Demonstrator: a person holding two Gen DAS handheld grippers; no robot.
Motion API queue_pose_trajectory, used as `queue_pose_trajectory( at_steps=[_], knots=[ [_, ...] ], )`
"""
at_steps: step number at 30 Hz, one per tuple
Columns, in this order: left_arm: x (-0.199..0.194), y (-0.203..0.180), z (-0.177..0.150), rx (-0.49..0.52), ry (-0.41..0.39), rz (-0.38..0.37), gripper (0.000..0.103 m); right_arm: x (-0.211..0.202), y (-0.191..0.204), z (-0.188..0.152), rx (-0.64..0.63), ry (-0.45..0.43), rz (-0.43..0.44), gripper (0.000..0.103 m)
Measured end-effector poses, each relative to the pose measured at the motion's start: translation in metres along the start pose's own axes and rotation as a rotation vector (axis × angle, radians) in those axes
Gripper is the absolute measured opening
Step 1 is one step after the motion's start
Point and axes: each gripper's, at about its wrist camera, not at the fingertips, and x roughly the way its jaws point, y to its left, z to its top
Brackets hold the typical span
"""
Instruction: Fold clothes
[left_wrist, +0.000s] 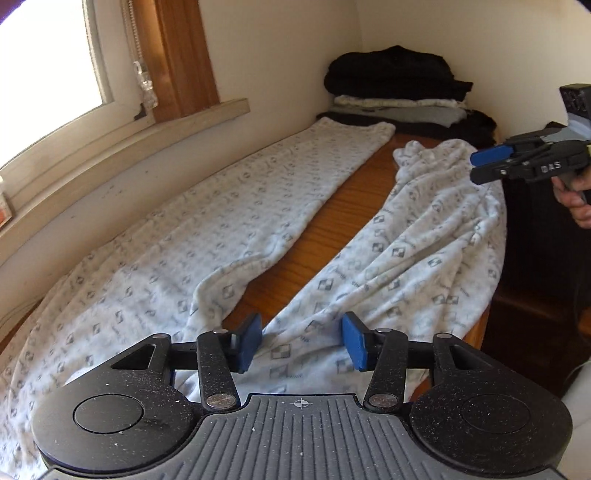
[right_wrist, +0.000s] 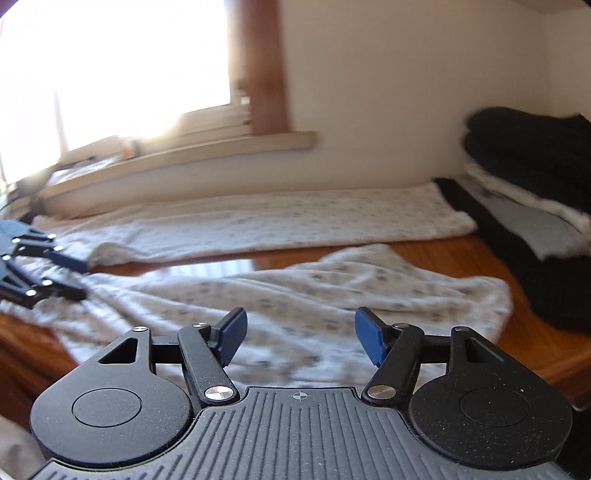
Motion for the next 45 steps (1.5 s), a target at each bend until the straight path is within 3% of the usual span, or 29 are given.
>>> queue_pose_trajectory(
  at_steps=[7,9,14,20,26,27,28,31,32,37,42,45],
  knots=[
    [-0.004,0.009,-0.009,-0.065,-0.01,0.001,0.06,0.023,0.048,0.008,-0.086,0.034,0.159,0.064],
    [-0.005,0.009,-0.01,-0.07,-0.016,0.004,0.061,0.032,0.061,0.008,-0.13,0.063,0.191,0.058],
    [-0.007,0.01,-0.008,-0.067,-0.026,0.011,0.063,0.045,0.066,0.013,-0.163,0.108,0.212,0.005],
    [-0.006,0.013,-0.004,-0.068,-0.043,0.004,0.064,0.058,0.048,0.036,-0.073,0.084,0.184,0.004],
    [0.0,0.022,0.0,-0.086,-0.048,-0.027,0.06,0.066,0.044,0.047,-0.096,0.066,0.173,0.004],
    [0.001,0.022,0.0,-0.083,-0.045,-0.034,0.048,0.065,0.043,0.046,-0.1,0.068,0.167,0.004],
    [0.001,0.023,0.0,-0.079,-0.042,-0.046,0.044,0.064,0.042,0.045,-0.103,0.071,0.165,0.004],
    [-0.001,0.022,-0.001,-0.069,-0.058,-0.077,0.01,0.055,0.032,0.037,-0.096,0.07,0.127,0.008],
    [-0.003,0.024,-0.001,-0.078,-0.072,-0.084,0.006,0.051,0.027,0.034,-0.087,0.068,0.111,0.008],
    [-0.019,0.051,0.001,-0.245,-0.168,-0.131,0.005,0.026,-0.007,0.016,-0.021,0.048,0.022,0.009],
    [-0.008,0.071,-0.002,-0.277,-0.129,-0.078,0.005,0.001,-0.047,0.009,0.04,0.005,-0.084,0.02],
    [-0.001,0.072,-0.006,-0.285,-0.11,-0.071,0.006,-0.014,-0.074,0.008,0.06,-0.02,-0.168,0.032]
  ],
)
